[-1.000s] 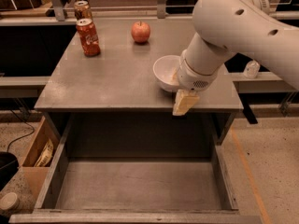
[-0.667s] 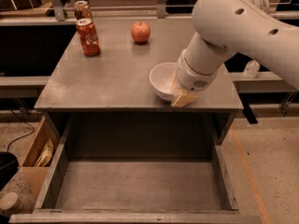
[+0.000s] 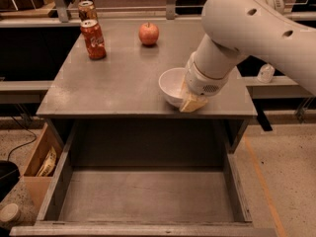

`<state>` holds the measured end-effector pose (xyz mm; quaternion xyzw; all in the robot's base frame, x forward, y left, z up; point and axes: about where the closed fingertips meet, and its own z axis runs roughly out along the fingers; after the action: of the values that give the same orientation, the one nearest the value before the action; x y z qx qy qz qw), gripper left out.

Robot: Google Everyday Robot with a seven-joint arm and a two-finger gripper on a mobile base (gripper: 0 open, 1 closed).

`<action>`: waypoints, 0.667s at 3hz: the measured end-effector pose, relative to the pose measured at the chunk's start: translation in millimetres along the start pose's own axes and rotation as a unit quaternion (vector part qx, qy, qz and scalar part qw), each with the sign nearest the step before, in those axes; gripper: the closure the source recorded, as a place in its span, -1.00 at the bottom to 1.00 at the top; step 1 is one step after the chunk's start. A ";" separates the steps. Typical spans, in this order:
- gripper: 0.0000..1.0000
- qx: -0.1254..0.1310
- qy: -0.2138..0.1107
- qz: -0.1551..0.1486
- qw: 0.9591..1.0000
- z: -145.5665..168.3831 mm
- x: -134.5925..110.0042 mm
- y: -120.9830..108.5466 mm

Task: Move white bowl near apple

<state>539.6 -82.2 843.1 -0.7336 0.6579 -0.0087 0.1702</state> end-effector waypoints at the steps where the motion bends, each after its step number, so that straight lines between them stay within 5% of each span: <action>1: 1.00 0.014 0.017 0.006 1.000 -12.6 0.2 -1.1; 2: 1.00 0.049 0.056 0.011 0.997 -33.9 7.8 -29.1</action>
Offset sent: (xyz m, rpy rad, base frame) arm 0.0726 -0.0373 0.0905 -0.2326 -0.2568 -0.1376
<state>560.6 -95.6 881.0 -0.7153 0.6735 -0.0799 0.1684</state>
